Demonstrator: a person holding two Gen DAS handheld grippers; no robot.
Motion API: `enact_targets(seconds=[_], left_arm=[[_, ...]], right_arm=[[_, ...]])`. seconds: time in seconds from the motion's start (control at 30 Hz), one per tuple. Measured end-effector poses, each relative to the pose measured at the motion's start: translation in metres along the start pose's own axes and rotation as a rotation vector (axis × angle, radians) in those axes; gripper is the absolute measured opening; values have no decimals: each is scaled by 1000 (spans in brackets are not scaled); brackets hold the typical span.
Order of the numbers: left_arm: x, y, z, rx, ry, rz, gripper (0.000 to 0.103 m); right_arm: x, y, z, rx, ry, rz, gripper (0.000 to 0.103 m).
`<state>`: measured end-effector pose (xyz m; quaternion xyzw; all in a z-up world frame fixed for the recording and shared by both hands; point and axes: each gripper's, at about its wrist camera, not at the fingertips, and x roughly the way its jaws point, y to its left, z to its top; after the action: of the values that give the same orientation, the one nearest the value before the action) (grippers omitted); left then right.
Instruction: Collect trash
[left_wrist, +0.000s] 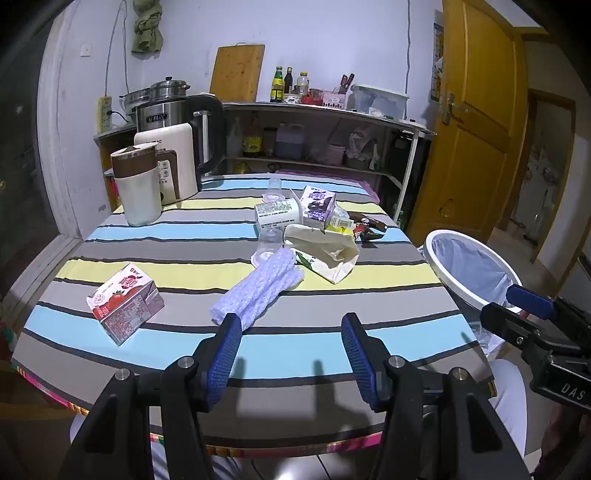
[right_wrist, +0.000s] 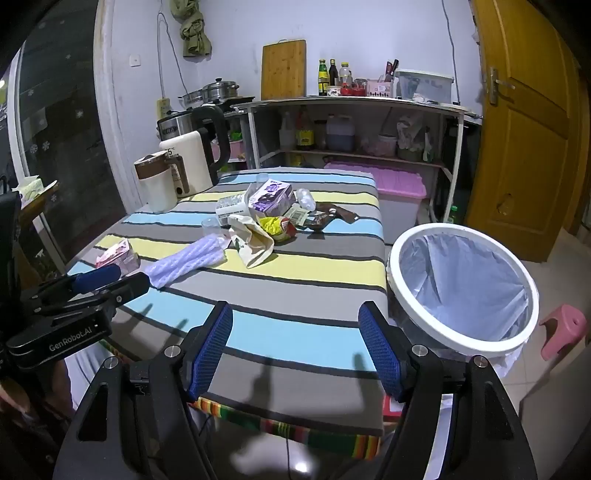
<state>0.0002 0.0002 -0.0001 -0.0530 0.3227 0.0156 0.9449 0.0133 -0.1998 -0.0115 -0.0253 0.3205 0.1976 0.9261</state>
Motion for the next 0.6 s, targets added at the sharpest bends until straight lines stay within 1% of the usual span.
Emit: enact_targets(seconds=[0.07, 0.6], left_arm=[[0, 0, 0, 1, 0, 0, 56], [12, 11, 3, -1, -2, 6, 56]], right_arm=[[0, 0, 0, 1, -9, 1, 71], [1, 0, -1, -1, -1, 0, 71]])
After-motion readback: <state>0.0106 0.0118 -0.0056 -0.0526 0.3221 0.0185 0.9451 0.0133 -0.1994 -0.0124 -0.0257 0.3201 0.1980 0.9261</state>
